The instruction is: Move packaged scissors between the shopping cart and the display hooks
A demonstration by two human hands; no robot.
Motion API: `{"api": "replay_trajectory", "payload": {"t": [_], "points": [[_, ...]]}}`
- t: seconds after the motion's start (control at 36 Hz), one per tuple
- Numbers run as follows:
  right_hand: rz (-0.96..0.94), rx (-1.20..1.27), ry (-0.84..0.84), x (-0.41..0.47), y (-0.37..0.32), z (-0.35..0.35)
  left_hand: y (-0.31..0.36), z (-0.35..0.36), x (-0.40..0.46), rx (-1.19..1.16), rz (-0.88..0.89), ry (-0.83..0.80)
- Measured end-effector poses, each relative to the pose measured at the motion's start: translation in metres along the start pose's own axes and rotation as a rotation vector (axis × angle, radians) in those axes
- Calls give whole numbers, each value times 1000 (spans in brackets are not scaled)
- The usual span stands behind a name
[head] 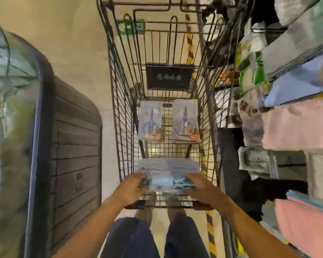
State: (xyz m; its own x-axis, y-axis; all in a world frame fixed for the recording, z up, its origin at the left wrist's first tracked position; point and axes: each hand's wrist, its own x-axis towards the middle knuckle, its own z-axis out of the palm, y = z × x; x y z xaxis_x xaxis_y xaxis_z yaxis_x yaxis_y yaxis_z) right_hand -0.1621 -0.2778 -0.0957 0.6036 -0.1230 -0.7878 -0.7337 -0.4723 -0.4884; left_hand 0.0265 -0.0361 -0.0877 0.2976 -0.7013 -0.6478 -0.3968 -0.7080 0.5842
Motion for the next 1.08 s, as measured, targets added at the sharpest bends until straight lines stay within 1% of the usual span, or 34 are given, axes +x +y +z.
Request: {"api": "replay_trajectory", "payload": {"t": [0.06,0.14,0.28,0.31,0.39,0.44,0.5,0.56,0.61,0.67,0.78,0.86,0.92,0.97,1.03,1.08], "points": [[13,7,-3,25,11,9,-6,9,9,-4,-33,5],[-21,-50,63,50,8,15,-17,22,22,-4,-93,-38],[-15,-256,92,78,5,25,-27,38,37,-28,-154,-44],[-30,-286,91,82,8,30,-29,40,38,-24,-167,-59],[-160,-325,203,89,18,41,-32,43,39,-27,-192,-80],[-197,-356,228,88,15,39,-34,45,38,-38,-212,-77],[-188,-388,207,90,12,39,-34,45,38,-46,-225,-74],[-166,-360,155,92,10,39,-32,45,38,-57,-234,-62],[-134,-306,58,92,6,37,-32,45,37,-74,-234,-53],[-135,-331,-4,94,6,32,-31,45,36,-81,-242,-64],[-140,-416,-47,90,-3,18,-29,43,32,-96,-260,-88],[-200,-450,3,78,-12,5,-20,33,27,-146,-263,-91],[-197,-378,50,67,-14,-5,-12,25,22,-185,-267,-91],[-197,-170,119,49,-17,-16,-6,16,17,-227,-273,-61],[-237,54,215,31,-25,-27,5,5,10,-269,-268,-22],[-235,181,289,17,-35,-35,21,-8,3,-341,-245,33]]}}
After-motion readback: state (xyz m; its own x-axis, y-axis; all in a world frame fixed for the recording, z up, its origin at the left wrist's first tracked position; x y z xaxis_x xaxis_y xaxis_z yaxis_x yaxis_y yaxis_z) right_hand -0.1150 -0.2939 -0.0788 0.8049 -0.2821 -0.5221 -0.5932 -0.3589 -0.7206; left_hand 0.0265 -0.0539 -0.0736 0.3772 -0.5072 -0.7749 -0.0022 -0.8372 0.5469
